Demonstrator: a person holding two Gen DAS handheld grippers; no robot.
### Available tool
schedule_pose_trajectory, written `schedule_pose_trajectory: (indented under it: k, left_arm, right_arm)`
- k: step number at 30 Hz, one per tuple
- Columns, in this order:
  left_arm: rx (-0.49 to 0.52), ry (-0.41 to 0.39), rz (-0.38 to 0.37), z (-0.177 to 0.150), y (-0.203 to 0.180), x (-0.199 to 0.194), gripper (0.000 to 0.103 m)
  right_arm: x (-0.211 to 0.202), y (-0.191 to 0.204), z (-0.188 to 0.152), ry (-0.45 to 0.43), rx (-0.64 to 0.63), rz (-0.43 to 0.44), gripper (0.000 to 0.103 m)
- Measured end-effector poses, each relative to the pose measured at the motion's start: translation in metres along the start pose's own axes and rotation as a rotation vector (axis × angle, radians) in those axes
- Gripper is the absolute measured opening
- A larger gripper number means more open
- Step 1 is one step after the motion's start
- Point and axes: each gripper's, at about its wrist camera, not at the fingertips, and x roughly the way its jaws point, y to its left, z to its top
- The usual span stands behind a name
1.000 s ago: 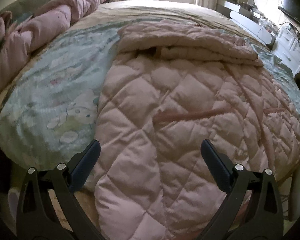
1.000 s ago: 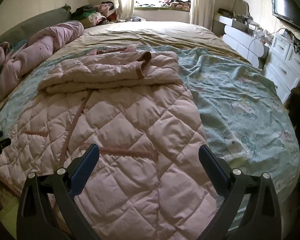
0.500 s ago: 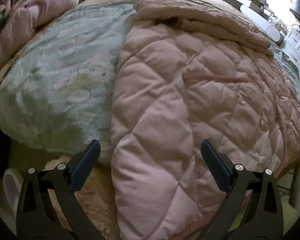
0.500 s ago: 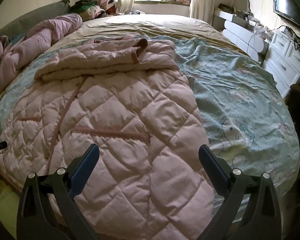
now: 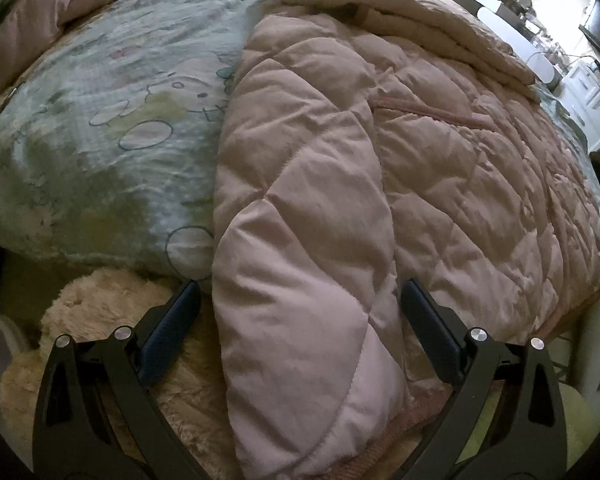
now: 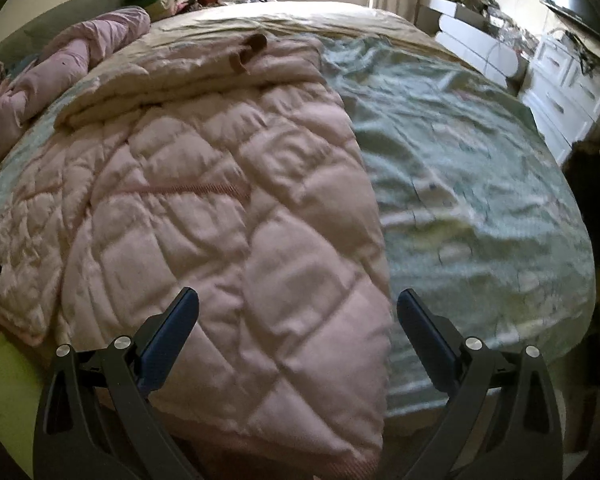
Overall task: Fold large clothes
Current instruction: 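Lower both tools to the coat hem and close them on it, then lift the hem with both tools and carry it toward the collar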
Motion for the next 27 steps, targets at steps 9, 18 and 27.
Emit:
schedule_pose_trajectory:
  k: [9, 18, 27]
  left_arm:
    - [0.031, -0.001, -0.02, -0.005, -0.011, 0.003, 0.094]
    - [0.065, -0.026, -0.047, -0.005, -0.018, 0.001, 0.066]
    - [0.098, -0.087, -0.046, 0.002, -0.025, -0.021, 0.016]
  right_arm:
    - [0.011, -0.022, -0.032, 0.091, 0.068, 0.043, 0.098]
    - [0.014, -0.016, -0.041, 0.095, 0.06, 0.14, 0.049]
    - [-0.036, -0.003, -0.011, -0.038, 0.007, 0.217, 0.019]
